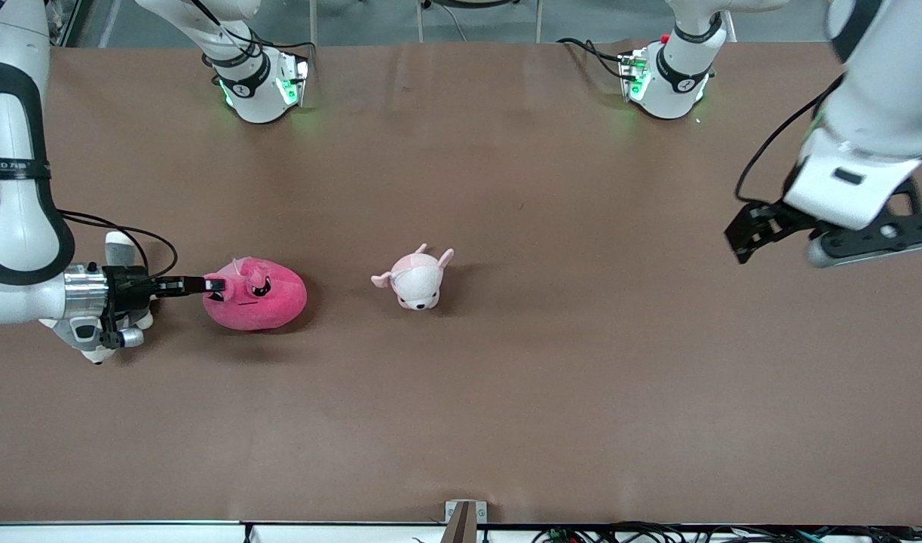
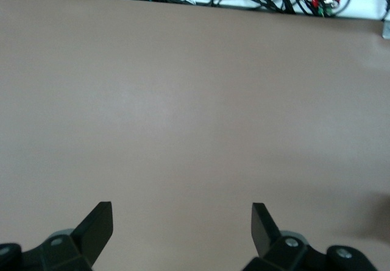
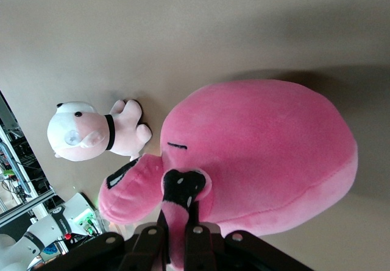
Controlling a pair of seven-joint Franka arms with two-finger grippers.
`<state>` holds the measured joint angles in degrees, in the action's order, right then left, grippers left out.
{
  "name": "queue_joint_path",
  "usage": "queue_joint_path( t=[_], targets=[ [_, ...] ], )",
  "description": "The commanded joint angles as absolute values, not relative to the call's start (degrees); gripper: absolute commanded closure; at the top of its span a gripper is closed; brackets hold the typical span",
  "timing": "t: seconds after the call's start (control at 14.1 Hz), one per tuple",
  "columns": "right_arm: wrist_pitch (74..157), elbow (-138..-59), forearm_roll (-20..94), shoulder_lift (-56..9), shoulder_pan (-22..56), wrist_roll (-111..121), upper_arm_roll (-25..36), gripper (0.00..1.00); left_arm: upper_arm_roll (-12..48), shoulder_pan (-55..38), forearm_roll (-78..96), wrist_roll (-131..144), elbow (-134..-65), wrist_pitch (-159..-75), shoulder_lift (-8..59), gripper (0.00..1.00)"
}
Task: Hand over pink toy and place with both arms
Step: 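Lower the pink toy beside the grey cat and open the right gripper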
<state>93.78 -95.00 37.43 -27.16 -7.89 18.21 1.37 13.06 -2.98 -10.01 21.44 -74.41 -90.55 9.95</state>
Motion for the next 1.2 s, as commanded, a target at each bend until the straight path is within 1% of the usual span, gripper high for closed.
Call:
queue_joint_path(
  t=[0.0,0.14,0.21,0.28,0.35,0.42,0.5,0.71,0.78,0.92,1.13],
  targets=[
    [93.5,-94.7,38.8,-28.3,-9.0,18.9,0.7,0.98,13.3,0.6,-6.9,16.4,-76.0,-87.3,6.8,0.00],
    [93.6,-94.7,38.8,-29.3,-9.0,18.9,0.7,0.97,12.9,2.9,-4.0,13.9,-76.6,-85.6,5.3,0.00],
    [93.6,-94.8,38.8,-29.3,-9.0,18.9,0.8,0.97,11.0,2.4,-3.6,12.4,-78.2,-85.5,3.9,0.00],
    [93.6,-94.7,38.8,-29.4,-8.9,18.9,0.8,0.95,8.8,1.2,-3.2,12.0,-80.4,-85.6,2.5,0.00],
    [93.4,-94.7,38.8,-29.4,-8.8,18.3,0.8,0.68,7.2,0.0,-1.9,11.9,-82.9,-85.9,0.6,0.00],
    [93.4,-94.6,38.8,-29.3,-9.0,18.0,0.8,0.09,4.8,-0.7,-0.7,11.7,-85.2,-86.0,-1.3,0.00],
    [93.4,-93.7,38.6,-29.2,-8.9,18.0,0.9,0.00,3.4,-1.9,-0.1,11.1,-86.7,-86.0,-2.4,0.00],
    [92.8,-91.6,37.8,-28.0,-8.9,18.0,1.3,0.00,2.4,-3.2,0.0,9.8,-91.4,-86.2,-5.7,0.00],
    [92.8,-91.5,37.2,-25.8,-8.7,17.9,1.8,0.00,1.8,-4.1,0.0,9.7,-92.7,-86.2,-6.6,0.00],
    [92.9,-89.8,30.5,-22.6,-8.4,17.7,1.9,0.00,1.6,-4.7,0.1,8.8,-94.0,-86.1,-7.5,0.00],
    [92.7,-86.1,20.2,-18.4,-8.2,10.4,1.6,0.00,1.7,-5.2,0.1,6.5,-94.5,-86.0,-7.8,0.00]
  ],
)
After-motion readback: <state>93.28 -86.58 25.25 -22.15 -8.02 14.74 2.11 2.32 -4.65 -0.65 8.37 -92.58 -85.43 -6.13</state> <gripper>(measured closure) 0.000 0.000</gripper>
